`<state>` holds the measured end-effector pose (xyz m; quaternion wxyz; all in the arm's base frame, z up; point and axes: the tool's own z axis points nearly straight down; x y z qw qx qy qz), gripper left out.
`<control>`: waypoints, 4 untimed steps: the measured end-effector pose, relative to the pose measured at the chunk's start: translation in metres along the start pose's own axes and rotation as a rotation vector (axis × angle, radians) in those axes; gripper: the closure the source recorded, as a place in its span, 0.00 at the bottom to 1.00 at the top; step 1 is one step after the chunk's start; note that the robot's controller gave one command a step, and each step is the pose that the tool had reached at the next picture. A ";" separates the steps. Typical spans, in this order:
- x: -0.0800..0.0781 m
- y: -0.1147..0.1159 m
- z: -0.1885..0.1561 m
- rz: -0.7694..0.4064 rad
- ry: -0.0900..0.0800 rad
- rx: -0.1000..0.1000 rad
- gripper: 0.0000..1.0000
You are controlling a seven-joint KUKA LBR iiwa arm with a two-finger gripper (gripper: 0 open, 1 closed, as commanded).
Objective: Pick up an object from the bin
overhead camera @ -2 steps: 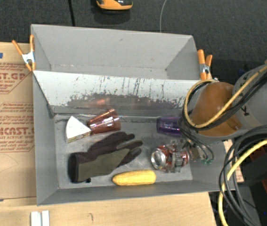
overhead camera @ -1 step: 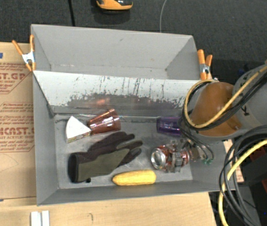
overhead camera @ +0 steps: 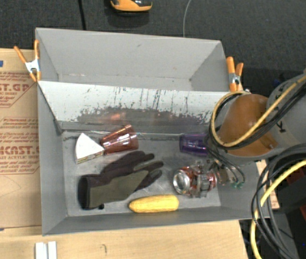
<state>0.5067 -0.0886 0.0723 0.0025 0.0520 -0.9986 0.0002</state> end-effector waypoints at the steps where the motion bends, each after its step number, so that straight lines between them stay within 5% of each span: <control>1: 0.001 -0.008 -0.127 0.026 -0.007 0.001 1.00; 2: 0.001 -0.008 -0.127 0.025 -0.007 0.001 1.00; 3: -0.002 -0.008 -0.178 0.032 -0.001 -0.001 1.00; 4: -0.010 -0.011 -0.312 0.047 -0.009 0.001 1.00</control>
Offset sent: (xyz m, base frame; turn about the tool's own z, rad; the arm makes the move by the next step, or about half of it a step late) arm 0.0000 0.0000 0.0000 0.0000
